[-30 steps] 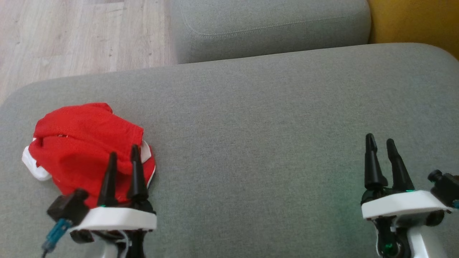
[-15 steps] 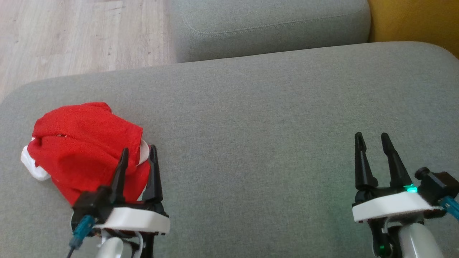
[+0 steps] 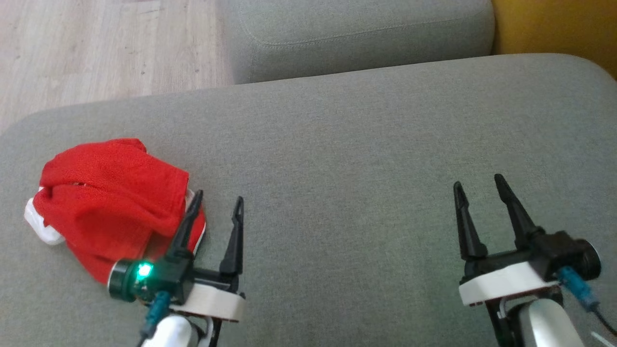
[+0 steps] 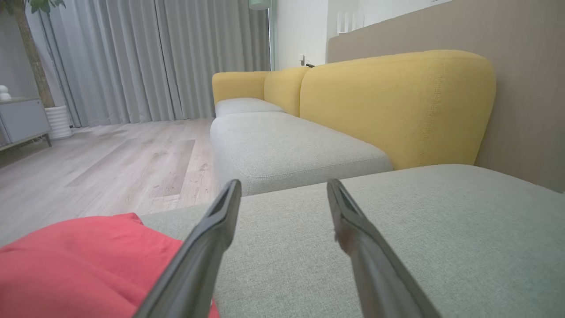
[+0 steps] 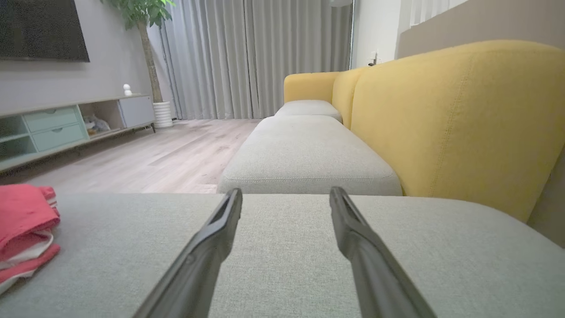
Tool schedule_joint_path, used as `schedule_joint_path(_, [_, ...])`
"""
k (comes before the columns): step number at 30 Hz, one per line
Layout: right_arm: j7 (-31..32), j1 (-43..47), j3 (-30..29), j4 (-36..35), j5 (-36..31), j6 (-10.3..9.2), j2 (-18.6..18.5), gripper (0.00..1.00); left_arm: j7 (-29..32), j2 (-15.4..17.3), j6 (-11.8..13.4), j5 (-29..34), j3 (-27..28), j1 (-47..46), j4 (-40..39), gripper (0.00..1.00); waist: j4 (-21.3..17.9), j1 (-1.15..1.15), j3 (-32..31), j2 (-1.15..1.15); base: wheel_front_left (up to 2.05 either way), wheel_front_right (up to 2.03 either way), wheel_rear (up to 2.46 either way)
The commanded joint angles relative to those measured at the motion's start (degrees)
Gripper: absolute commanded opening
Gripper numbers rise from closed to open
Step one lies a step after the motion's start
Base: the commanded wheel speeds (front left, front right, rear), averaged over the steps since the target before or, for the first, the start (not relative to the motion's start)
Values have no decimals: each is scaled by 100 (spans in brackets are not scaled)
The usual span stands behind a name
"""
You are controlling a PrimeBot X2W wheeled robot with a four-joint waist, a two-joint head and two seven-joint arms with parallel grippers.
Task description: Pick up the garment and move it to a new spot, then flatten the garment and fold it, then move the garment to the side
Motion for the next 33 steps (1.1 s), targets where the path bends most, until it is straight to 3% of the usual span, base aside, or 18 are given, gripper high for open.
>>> schedule_joint_path(1, [-102, -272, 168, -196, -312, -4, -44, 100, -79, 120, 65, 213, 42, -320, -143, 100, -1, 0, 0, 0, 0, 0, 0])
schedule_joint_path(8, [-220, -298, 263, -182, -890, -4, -47, 100, -196, 93, 233, 354, -111, -364, -192, 100, -1, 0, 21, 0, 0, 0, 0])
schedule_joint_path(16, [-355, -255, 171, -123, -342, -4, -49, 100, -330, -280, -29, -202, 465, -145, -329, 100, -8, 0, 54, 0, 0, 0, 0])
schedule_joint_path(23, [-456, -187, 137, 130, 119, -4, -51, 100, -430, -537, -321, -343, 911, 72, 35, 100, -29, 0, 12, 0, 0, 0, 0])
schedule_joint_path(33, [-456, -205, 176, 515, 221, -4, -51, 100, -430, -656, -393, -406, 1170, 123, 508, 100, -12, 0, -60, 0, 0, 0, 0])
